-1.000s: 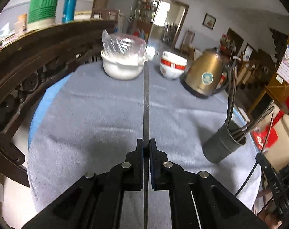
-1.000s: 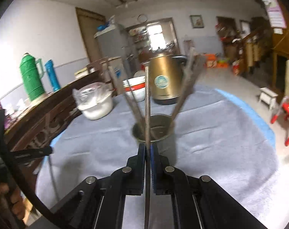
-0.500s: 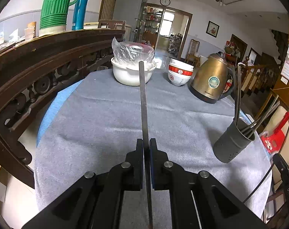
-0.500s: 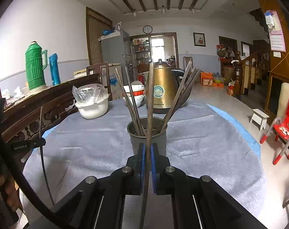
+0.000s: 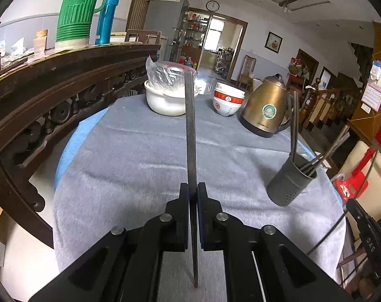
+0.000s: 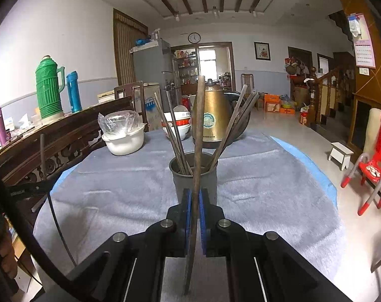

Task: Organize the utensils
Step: 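Lift both held chopsticks up and carry them over the grey cup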

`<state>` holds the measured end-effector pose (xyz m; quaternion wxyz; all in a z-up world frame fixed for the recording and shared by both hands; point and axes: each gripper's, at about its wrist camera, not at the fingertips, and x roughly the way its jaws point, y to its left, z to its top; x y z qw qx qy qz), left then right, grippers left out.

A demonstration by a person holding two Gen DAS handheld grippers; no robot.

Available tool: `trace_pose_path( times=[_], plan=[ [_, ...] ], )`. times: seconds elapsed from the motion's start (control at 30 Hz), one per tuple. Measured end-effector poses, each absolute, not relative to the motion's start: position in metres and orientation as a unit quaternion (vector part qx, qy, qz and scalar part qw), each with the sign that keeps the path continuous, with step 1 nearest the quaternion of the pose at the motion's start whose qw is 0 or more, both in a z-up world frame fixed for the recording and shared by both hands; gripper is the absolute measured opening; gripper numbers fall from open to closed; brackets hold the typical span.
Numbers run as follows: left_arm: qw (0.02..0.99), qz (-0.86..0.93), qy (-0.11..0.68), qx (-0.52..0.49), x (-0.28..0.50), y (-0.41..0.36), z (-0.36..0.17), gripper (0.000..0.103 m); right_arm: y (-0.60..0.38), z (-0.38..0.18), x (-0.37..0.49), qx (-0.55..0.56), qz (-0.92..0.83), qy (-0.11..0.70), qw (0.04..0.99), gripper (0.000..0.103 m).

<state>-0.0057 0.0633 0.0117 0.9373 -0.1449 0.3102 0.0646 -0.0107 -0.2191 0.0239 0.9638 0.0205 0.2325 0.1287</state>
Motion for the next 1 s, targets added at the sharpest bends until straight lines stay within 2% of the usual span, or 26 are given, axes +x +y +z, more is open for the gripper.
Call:
trace_pose_path(
  times=[0.4,1.0],
  plan=[
    [0.944,0.049,0.296,-0.139,-0.052,0.059,0.023,0.008,-0.229,0.026,-0.03,0.035,0.127,0.23,0.964,0.007],
    [0.938,0.051,0.299,-0.169,-0.068,0.068,0.02,0.008,-0.241,0.027,-0.043,0.053,0.125,0.235,0.962,0.007]
  ],
)
